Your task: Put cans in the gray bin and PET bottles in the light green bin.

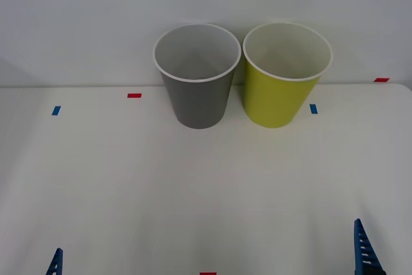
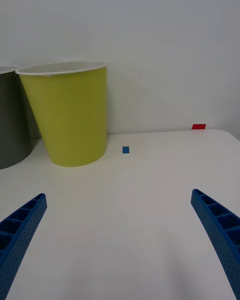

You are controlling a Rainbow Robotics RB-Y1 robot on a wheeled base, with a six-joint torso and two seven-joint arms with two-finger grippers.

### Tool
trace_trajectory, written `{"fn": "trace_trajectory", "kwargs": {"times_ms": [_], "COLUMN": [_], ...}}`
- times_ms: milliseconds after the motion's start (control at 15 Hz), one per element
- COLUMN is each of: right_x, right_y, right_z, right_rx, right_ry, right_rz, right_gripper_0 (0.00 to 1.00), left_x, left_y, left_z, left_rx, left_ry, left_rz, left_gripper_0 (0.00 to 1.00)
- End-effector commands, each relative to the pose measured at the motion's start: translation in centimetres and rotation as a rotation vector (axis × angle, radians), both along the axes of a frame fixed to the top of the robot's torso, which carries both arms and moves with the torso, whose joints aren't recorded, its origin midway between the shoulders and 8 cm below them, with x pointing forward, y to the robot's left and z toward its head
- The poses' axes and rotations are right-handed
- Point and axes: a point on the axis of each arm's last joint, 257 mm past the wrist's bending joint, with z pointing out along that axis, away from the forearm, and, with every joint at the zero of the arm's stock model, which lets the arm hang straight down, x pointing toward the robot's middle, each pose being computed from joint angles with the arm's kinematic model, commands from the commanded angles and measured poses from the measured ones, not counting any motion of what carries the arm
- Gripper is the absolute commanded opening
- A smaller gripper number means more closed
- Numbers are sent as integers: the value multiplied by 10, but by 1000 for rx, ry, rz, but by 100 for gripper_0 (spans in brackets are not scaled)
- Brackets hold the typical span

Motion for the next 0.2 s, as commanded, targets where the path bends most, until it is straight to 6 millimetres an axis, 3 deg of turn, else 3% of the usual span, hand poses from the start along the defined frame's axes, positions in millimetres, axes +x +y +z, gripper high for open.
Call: {"fn": "trace_trajectory", "kwargs": {"times_ms": [67,200], "right_x": [0,0], "right_y": [0,0], "right_z": [0,0], "right_rx": [0,0], "right_ry": [0,0], "right_rz": [0,0], "right_gripper_0": [100,100], "left_x": [0,0], "left_y": [0,0], "left_z": [0,0], "left_rx": [0,0], "left_ry": [0,0], "left_rz": [0,0], "left_gripper_0": [100,100]}}
